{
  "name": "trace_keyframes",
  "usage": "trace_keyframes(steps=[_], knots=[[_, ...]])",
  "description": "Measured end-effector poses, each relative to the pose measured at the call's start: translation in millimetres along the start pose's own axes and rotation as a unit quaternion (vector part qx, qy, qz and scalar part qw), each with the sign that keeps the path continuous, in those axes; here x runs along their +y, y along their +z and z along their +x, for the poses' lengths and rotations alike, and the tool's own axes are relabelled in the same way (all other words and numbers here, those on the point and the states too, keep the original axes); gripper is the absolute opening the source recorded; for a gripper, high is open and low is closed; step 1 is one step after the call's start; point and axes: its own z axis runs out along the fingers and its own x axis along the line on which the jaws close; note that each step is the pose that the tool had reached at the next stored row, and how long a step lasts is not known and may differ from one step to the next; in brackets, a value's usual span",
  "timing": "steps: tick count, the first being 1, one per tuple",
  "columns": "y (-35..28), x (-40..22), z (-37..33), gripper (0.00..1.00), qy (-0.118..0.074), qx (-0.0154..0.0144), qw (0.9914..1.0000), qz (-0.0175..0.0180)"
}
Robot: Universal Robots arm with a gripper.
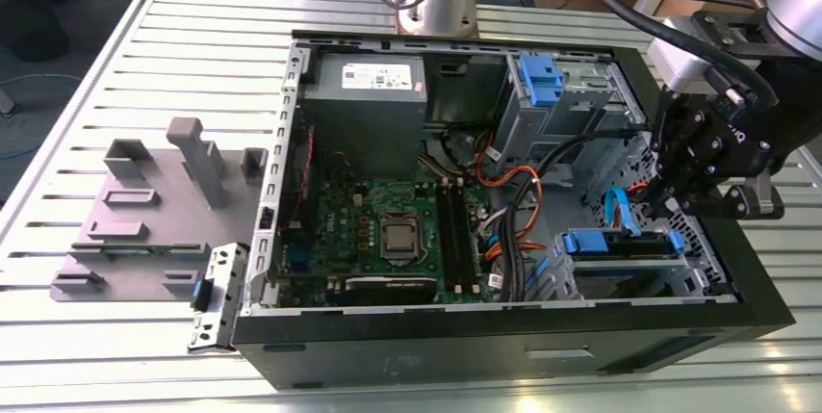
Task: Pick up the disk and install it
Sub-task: 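Insert the second disk wire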
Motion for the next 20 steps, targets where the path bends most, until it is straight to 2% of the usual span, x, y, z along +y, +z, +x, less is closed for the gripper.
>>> trace_keyframes(steps=[17, 18, 19, 20], knots=[[0.4, 0.0, -3.0, 0.25, 0.000, 0.0000, 1.00000, 0.0000], [0.4, 0.0, -3.0, 0.30, 0.000, -0.0001, 1.00000, 0.0000], [0.4, 0.0, -3.1, 0.30, 0.000, -0.0001, 1.00000, 0.0000], [0.4, 0.0, -3.2, 0.36, 0.000, -0.0001, 1.00000, 0.0000]])
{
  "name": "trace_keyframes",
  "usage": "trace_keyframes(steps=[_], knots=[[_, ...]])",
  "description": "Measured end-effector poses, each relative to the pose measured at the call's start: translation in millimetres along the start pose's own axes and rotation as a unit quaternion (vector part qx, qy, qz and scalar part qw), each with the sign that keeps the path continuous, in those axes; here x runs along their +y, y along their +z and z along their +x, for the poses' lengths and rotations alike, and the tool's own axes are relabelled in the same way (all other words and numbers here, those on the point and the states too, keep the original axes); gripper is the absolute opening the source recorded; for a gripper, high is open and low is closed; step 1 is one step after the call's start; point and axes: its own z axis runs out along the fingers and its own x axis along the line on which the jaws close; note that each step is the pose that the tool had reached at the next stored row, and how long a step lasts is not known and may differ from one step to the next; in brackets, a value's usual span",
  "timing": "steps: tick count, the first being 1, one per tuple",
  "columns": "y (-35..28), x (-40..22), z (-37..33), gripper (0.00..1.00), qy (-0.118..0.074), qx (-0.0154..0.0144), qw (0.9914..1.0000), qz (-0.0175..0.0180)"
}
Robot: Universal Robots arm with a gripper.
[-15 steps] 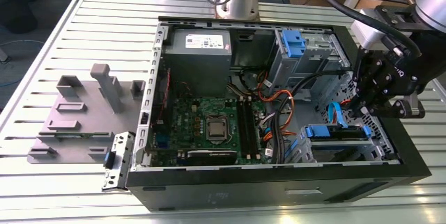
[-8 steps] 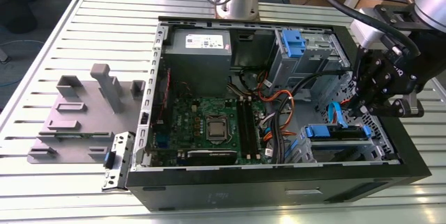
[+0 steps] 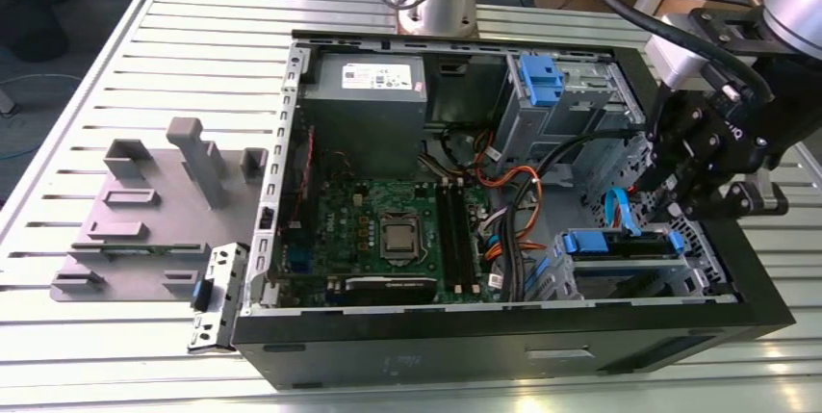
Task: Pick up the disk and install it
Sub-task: 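Insert the second disk wire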
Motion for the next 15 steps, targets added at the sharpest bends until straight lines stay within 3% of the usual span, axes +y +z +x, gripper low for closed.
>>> trace_keyframes(steps=[3, 8, 15], knots=[[0.0, 0.0, -0.2, 0.48, 0.000, 0.0000, 1.00000, 0.0000], [0.2, -0.8, -0.5, 0.48, 0.000, 0.0001, 1.00000, 0.0000], [0.6, -8.5, -0.8, 0.48, 0.000, 0.0000, 1.00000, 0.0000]])
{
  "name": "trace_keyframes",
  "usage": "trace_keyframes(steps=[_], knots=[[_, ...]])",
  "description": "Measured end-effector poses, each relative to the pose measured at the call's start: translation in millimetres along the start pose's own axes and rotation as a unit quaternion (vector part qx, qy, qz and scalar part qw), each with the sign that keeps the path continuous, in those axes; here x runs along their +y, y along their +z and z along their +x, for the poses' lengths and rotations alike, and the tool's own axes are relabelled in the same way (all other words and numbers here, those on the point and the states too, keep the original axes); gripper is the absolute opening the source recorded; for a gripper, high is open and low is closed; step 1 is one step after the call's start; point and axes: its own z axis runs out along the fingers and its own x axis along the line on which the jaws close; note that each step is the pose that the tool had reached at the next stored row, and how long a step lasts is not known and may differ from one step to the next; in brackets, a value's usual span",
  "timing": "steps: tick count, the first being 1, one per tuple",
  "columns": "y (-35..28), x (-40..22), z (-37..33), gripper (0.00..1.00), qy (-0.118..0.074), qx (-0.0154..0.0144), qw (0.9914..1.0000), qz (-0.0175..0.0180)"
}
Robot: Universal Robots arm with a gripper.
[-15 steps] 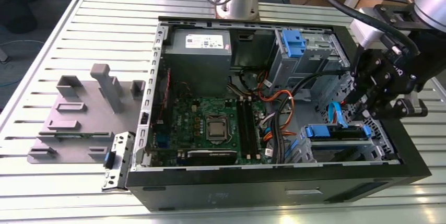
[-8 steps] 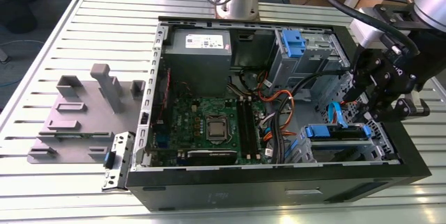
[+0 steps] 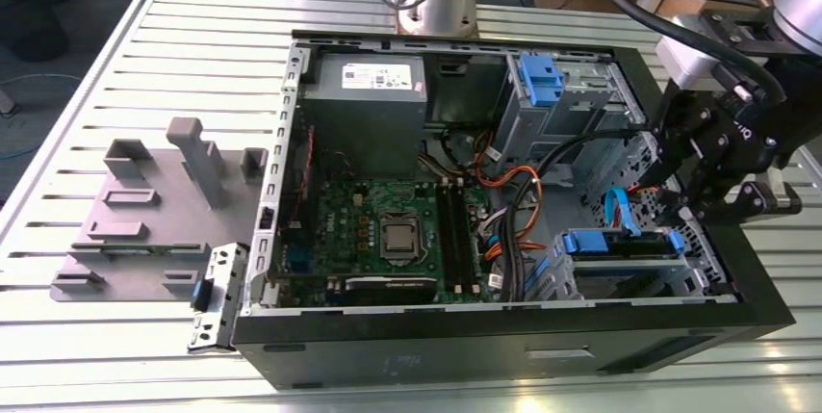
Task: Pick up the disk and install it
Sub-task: 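Insert the second disk wire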
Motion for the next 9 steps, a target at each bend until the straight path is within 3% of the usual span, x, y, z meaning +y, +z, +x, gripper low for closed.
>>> trace_keyframes(steps=[9], knots=[[0.7, -9.3, -0.2, 0.48, 0.000, 0.0000, 1.00000, 0.0000]])
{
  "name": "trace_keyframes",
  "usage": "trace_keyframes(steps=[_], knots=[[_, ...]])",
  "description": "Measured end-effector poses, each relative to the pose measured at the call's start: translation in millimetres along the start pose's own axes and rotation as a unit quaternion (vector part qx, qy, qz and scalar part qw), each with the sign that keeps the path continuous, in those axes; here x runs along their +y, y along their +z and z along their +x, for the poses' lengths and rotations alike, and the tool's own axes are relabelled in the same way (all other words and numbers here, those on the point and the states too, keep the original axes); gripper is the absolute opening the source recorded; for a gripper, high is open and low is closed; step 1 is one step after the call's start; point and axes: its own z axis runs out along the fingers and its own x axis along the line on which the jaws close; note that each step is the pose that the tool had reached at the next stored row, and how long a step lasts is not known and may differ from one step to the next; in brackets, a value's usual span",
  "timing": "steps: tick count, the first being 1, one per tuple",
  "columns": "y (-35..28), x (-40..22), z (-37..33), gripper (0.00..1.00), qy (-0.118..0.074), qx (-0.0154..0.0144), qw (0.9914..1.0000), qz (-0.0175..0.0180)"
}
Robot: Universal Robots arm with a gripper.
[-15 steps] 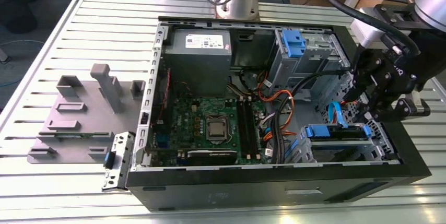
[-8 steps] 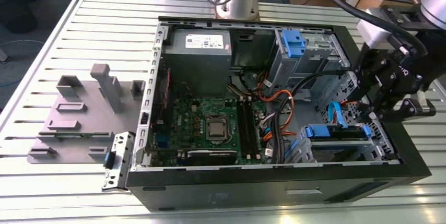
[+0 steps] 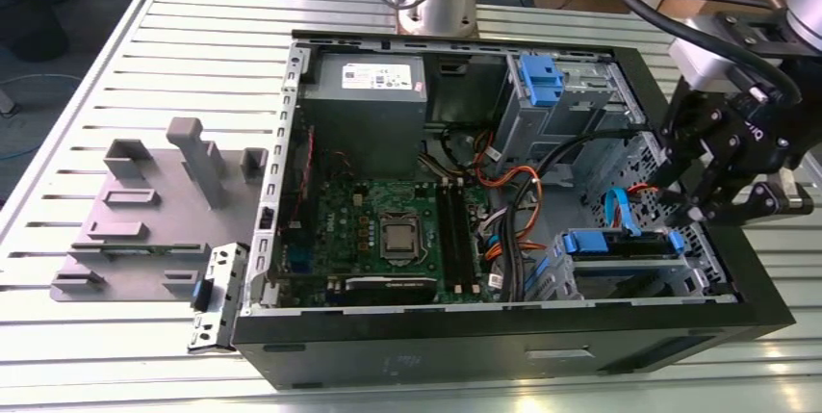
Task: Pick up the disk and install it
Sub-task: 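Insert the second disk wire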
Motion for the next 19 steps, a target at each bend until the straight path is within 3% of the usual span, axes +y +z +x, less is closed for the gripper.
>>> trace_keyframes(steps=[19], knots=[[6.9, -8.7, -3.2, 0.48, 0.000, 0.0000, 1.00000, 0.0000]])
